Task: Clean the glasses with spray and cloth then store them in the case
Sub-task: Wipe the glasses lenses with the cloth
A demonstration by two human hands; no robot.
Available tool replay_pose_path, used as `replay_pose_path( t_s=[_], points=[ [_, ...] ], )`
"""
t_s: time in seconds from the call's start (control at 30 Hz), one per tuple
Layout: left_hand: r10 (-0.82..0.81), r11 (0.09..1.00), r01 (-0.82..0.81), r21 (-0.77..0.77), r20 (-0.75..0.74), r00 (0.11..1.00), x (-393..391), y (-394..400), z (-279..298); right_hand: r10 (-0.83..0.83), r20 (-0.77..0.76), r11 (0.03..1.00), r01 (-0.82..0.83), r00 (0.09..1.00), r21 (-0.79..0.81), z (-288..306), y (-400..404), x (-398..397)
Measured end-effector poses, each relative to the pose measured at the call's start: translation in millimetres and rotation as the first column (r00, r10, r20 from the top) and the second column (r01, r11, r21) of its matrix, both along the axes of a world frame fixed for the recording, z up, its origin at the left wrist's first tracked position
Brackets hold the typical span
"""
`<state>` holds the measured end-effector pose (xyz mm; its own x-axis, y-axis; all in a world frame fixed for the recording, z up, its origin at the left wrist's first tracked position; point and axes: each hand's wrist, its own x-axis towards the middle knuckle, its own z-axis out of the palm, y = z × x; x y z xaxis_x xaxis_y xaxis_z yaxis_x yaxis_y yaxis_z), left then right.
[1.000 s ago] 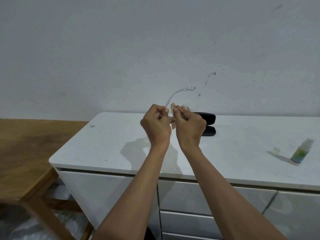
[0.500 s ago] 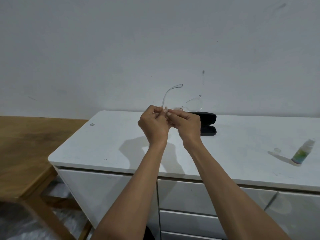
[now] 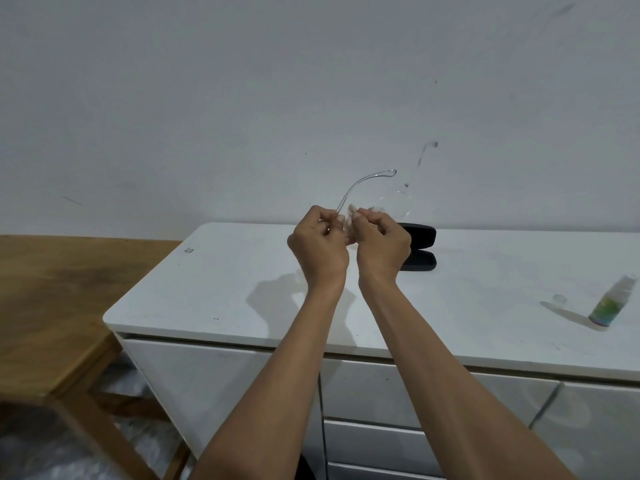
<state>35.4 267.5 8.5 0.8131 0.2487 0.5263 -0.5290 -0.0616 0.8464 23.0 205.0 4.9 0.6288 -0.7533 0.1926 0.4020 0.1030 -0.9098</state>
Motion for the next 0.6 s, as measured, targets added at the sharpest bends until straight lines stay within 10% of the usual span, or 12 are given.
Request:
replay_pose_path(
  t_s=[0.3,0.6],
  points=[
    [-0.046,0.993,0.027,-0.113,-0.169,0.984,19,13,-3,0.319,-0.085,0.935,-0.328,0.944,-0.136,-5,-6,-1],
    [-0.04,0.999,0.033,-0.039,-0.181,0.983,24,23,-17,0.191,-0.233,0.897,-0.266,0.954,-0.354,-5,-13,-13]
  ],
)
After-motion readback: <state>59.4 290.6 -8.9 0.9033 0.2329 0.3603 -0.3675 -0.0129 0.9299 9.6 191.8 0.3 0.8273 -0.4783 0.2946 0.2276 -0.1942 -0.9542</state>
